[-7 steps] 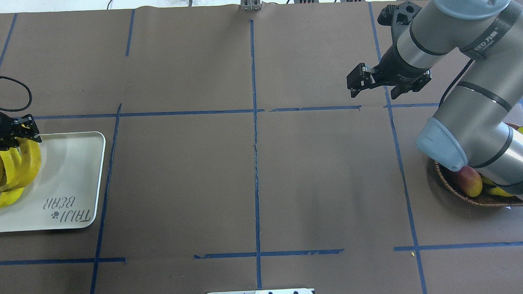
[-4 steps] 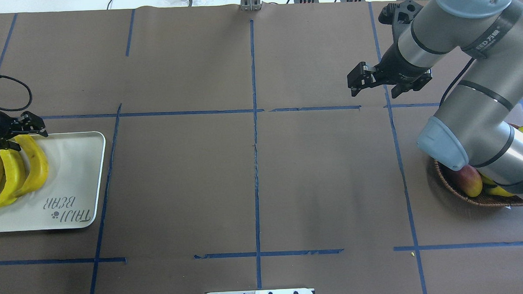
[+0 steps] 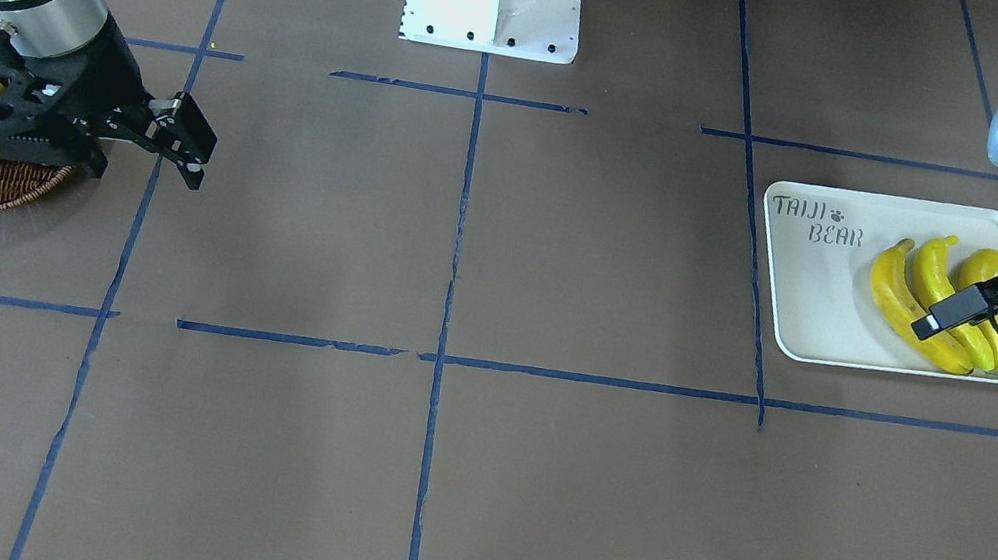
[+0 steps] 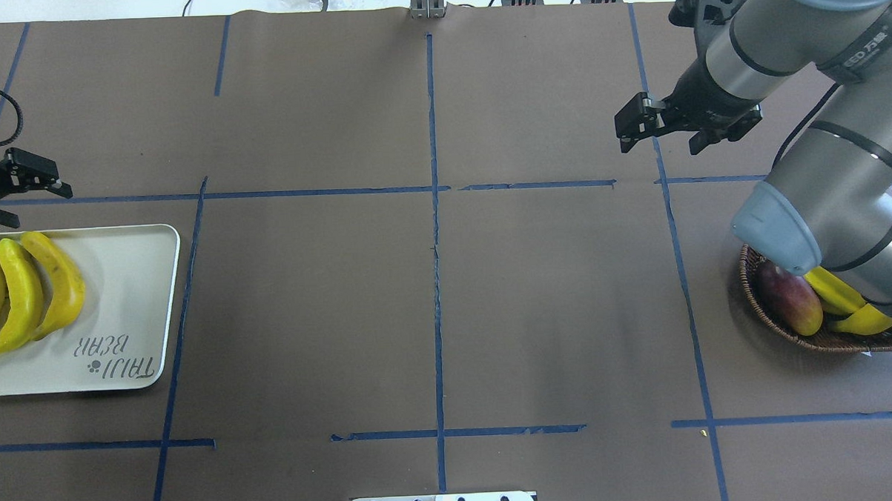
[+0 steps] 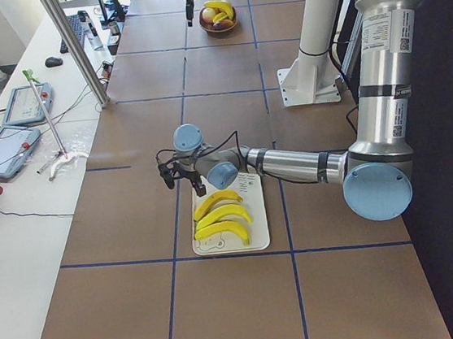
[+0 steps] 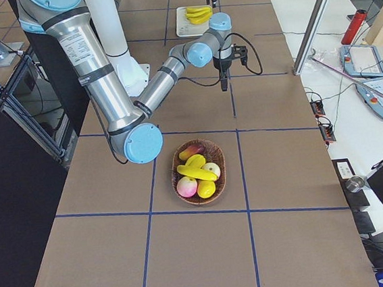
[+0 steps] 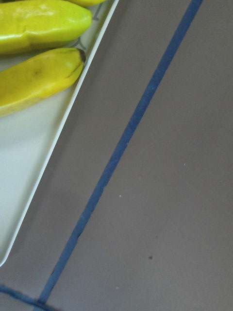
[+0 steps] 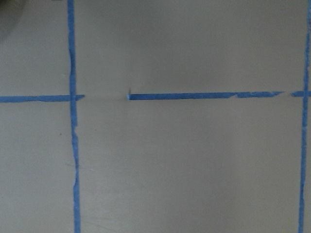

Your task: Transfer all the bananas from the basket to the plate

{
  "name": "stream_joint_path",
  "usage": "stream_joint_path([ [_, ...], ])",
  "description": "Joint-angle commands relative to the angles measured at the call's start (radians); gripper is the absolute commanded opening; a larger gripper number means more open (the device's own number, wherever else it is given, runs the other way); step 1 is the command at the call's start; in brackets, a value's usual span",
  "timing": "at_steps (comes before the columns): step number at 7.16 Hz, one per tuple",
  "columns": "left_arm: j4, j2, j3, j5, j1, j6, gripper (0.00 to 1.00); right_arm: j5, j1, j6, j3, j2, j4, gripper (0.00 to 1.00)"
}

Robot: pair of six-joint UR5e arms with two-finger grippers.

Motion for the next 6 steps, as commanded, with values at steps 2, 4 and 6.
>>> stream_joint_path([
  [2, 0.338, -0.051, -0.239, -0.043, -0.021, 0.322, 1.00, 0.030, 0.129, -0.360, 0.102, -0.252, -0.031, 1.00],
  [4, 0.350, -0.107, -0.239, -0.032, -0.010, 0.332, 1.00, 0.010, 0.146, -0.420, 0.177, -0.512, 0.076, 1.00],
  [6, 0.350, -0.110, -0.239, -0.031, -0.006, 0.333, 1.00, 0.005, 0.149, -0.301, 0.151, -0.739, 0.394, 1.00],
])
